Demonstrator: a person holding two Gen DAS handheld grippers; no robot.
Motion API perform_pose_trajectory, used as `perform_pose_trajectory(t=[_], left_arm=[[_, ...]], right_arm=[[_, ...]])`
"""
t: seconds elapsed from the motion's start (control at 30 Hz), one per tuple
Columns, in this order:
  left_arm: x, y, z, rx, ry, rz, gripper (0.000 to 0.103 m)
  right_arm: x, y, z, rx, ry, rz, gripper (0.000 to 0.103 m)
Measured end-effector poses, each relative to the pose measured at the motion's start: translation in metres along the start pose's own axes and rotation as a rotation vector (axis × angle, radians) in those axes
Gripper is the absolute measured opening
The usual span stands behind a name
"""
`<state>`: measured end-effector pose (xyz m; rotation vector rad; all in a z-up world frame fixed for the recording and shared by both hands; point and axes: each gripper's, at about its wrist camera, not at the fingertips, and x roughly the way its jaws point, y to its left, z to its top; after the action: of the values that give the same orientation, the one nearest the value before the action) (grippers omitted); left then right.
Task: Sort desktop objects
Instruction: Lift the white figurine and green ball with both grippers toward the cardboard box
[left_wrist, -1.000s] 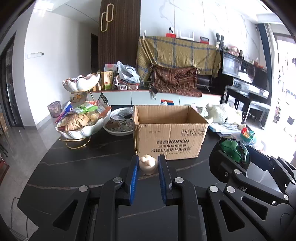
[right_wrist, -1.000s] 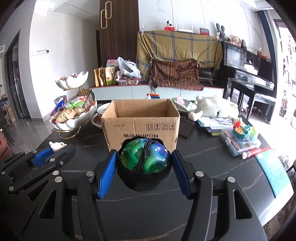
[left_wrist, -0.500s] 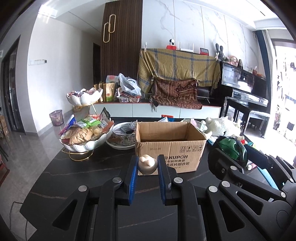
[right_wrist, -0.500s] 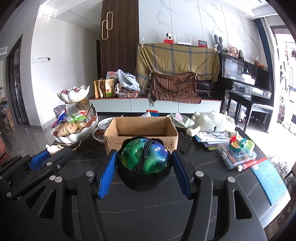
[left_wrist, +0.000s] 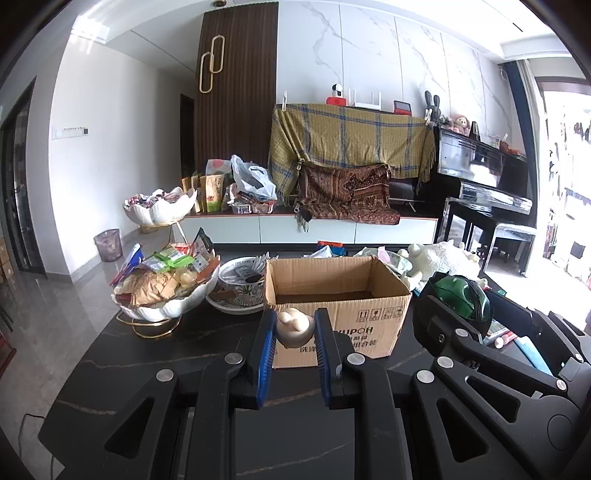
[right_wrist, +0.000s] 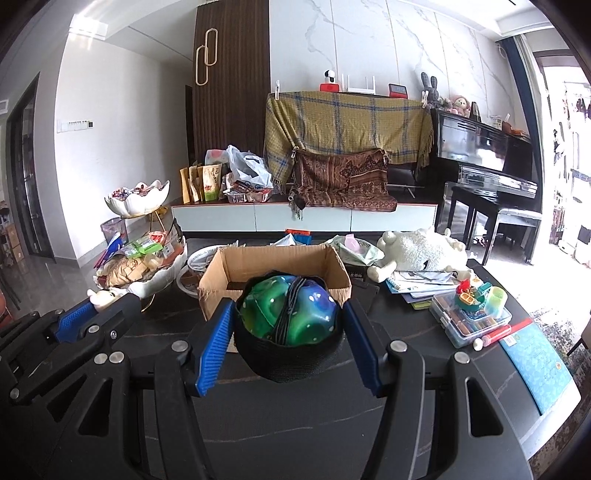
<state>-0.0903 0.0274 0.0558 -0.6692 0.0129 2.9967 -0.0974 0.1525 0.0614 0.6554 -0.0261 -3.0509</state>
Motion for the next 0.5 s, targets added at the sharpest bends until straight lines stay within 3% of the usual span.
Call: perform_pose_trajectory(t=[0.5], left_arm=[[0.033,0.002,0.013,0.002,0.009,-0.011,0.017]], right_arm=[[0.029,-0.002,0.015,0.001,0.011,-0.011,0.057]])
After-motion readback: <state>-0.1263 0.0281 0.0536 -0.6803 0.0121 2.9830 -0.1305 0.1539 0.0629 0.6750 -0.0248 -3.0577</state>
